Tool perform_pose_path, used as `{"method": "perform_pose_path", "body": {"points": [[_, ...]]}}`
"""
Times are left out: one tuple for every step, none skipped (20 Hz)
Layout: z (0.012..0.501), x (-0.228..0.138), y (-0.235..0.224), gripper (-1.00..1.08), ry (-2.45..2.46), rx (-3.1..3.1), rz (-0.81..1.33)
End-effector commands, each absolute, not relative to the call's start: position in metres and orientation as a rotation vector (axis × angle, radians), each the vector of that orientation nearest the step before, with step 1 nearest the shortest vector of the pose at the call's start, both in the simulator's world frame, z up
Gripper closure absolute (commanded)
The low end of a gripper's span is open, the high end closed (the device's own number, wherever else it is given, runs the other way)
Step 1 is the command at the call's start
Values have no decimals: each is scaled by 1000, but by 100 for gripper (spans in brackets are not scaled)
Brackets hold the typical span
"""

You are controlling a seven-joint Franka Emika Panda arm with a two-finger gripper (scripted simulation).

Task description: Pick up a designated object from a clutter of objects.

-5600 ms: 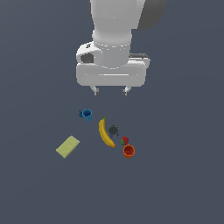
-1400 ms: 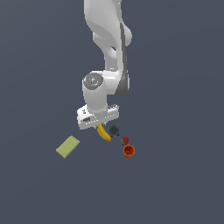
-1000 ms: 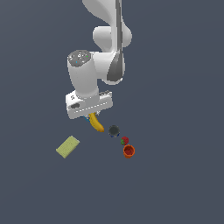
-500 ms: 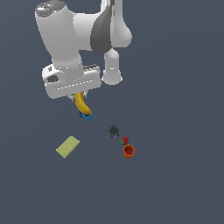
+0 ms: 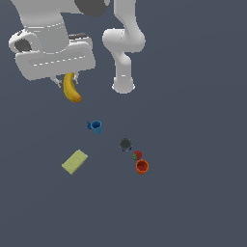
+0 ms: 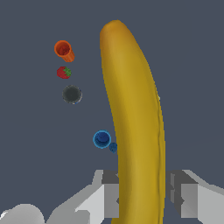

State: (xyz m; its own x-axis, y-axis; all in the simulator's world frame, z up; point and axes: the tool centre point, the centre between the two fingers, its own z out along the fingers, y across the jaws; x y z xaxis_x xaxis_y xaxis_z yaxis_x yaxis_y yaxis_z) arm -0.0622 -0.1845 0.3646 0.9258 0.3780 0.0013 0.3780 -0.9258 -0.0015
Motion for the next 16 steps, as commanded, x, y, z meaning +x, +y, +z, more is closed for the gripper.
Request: {"method": "perform_pose_path", "body": {"points": [[386,-65,-194,108,-606,-3081,-2],[393,-66,-197,108,-606,-3081,-2],[400,-67,-200,108,-606,-3081,-2],[406,-67,-203,108,-606,-3082,-1],[412,-68,-205,108,-606,-3082,-1],[417,-68,-208,108,-606,-3082,-1],[421,-68,-210,108,-607,-3082,-1],[425,-69,-212,108,-607,-3082,-1],[428,-69,-213,108,-607,-3082,-1],[431,-69,-215,108,-607,-3082,-1],[434,-69,-216,108,-607,-3082,0],[436,-69,-217,108,-607,-3082,0],[437,-69,-218,108,-607,-3082,0],[438,-69,-218,108,-607,-3082,0],[439,-69,-218,108,-607,-3082,0],[439,-69,-219,108,-607,-3082,0]]}}
